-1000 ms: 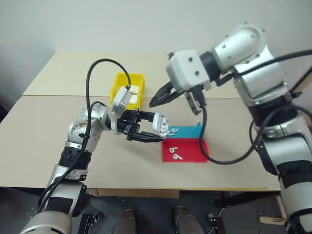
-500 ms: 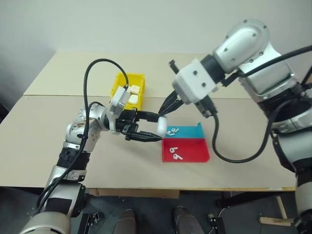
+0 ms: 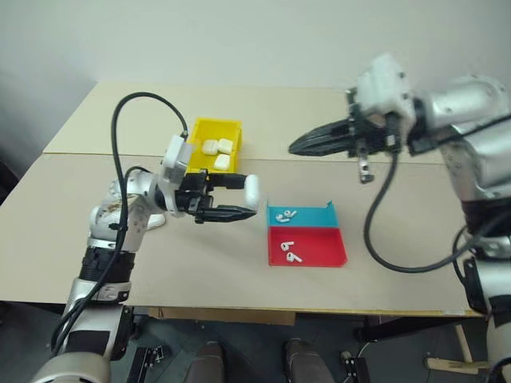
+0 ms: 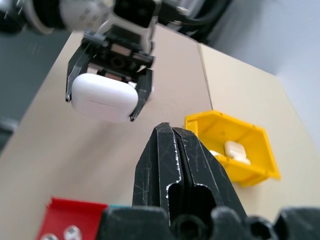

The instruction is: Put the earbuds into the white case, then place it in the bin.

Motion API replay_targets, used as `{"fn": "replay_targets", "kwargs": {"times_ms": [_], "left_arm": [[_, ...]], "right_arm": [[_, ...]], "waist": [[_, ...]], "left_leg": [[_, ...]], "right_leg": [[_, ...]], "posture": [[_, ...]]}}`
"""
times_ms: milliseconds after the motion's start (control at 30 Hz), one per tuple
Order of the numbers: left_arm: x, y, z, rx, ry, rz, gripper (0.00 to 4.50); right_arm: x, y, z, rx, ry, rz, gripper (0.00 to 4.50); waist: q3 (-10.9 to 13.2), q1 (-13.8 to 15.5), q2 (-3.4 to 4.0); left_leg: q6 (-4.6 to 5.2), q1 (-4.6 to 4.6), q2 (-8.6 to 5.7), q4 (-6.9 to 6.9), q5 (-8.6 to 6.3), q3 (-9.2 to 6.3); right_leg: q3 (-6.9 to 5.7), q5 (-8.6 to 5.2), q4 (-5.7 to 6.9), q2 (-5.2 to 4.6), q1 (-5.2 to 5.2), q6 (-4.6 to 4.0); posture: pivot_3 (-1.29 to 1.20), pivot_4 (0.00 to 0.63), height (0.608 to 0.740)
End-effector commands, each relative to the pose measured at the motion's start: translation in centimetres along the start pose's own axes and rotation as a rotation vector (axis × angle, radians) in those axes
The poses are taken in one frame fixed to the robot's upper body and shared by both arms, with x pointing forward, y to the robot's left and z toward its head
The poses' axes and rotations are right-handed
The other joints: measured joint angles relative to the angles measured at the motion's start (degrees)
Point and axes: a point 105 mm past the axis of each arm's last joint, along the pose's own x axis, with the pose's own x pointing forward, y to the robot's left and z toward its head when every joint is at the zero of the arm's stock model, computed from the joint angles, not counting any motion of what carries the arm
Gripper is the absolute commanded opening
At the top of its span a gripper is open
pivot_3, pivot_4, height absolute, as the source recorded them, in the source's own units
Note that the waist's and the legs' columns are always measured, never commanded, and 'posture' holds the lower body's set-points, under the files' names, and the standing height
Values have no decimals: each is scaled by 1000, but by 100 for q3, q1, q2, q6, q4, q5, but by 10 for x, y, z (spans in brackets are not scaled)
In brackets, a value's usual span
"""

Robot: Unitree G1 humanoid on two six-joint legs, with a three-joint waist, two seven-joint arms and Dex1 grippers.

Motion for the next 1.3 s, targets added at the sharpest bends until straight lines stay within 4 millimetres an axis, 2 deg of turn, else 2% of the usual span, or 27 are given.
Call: {"fn": "replay_targets", "kwargs": {"times_ms": [33, 133, 233, 367, 433, 467, 600, 733, 933, 1033, 1200, 1300], "left_arm": [[-6, -1, 18, 76, -23, 40, 2762], [-11, 0, 21, 96, -20, 90, 2762], [-15, 6, 23, 119, -29, 180, 2762], [-20, 21, 21, 154, -12, 347, 2762], [-22, 35, 16, 173, 14, 474, 2762], [-23, 41, 15, 182, 21, 522, 2762], [-29, 82, -1, 161, 105, 827, 2762], [-34, 112, -9, 162, 148, 1020, 2762], [-53, 162, -22, 85, 227, 1373, 2762], [-52, 175, -31, 39, 252, 1430, 2762], [-43, 181, -44, 5, 294, 1415, 2762], [-42, 183, -47, -11, 301, 1429, 3802]], "right_arm": [[-14, 13, 3, 139, -8, -81, 57], [-18, 35, -16, 241, 21, -113, 57], [-16, 50, -24, 288, 31, -153, 57], [-10, 64, -20, 273, -23, -179, 57], [-5, 68, -17, 264, -46, -188, 57], [-4, 69, -16, 264, -53, -191, 57], [5, 63, -9, 249, -96, -249, 57], [9, 53, -3, 235, -130, -315, 57], [12, 50, -2, 222, -136, -365, 57], [12, 50, -1, 214, -140, -371, 57], [12, 51, 0, 207, -143, -380, 57], [11, 52, 2, 204, -147, -383, 0]], "waist": [[0, -3, 0], [-1, 2, 0], [-1, -3, 0], [-1, -3, -1], [-1, 13, -2], [-1, 22, -2], [-3, 52, -4], [-3, 62, -5], [-3, 66, -6], [-3, 63, -6], [-3, 47, -7], [-3, 48, -7]], "left_leg": [[0, 1, 0, 0, 0, 0], [0, 11, 1, 0, 0, 2], [1, 10, 1, 0, 0, 4], [1, 11, 1, 0, 0, 1], [0, 10, 1, 0, 0, 2], [0, 10, 1, 0, 0, 1], [0, 12, -2, 0, 0, 1], [0, 9, -5, 1, 0, -1], [1, -4, -10, 1, 0, -4], [1, -4, -11, 1, 0, -5], [1, -4, -11, 0, 0, -5], [1, -5, -12, 0, 0, -5]], "right_leg": [[1, 0, 1, 0, 1, 0], [3, 0, 3, 3, 8, 0], [5, 0, 2, 4, 8, 1], [4, 0, 2, 5, 10, 1], [4, 0, 0, 4, 11, 2], [4, 0, -2, 4, 12, 2], [4, 1, -2, 3, 15, 3], [3, 3, -4, 2, 14, 5], [1, 3, -8, -1, 6, 5], [1, 3, -8, -1, 7, 6], [1, 3, -8, 0, 5, 6], [1, 3, -7, 0, 4, 6]], "posture": [[0, 150, 740], [0, 150, 740], [0, 150, 740], [0, 150, 740], [0, 150, 740], [0, 150, 740], [0, 150, 740], [0, 150, 740], [0, 150, 740], [0, 150, 740], [0, 150, 740], [0, 150, 740]]}}
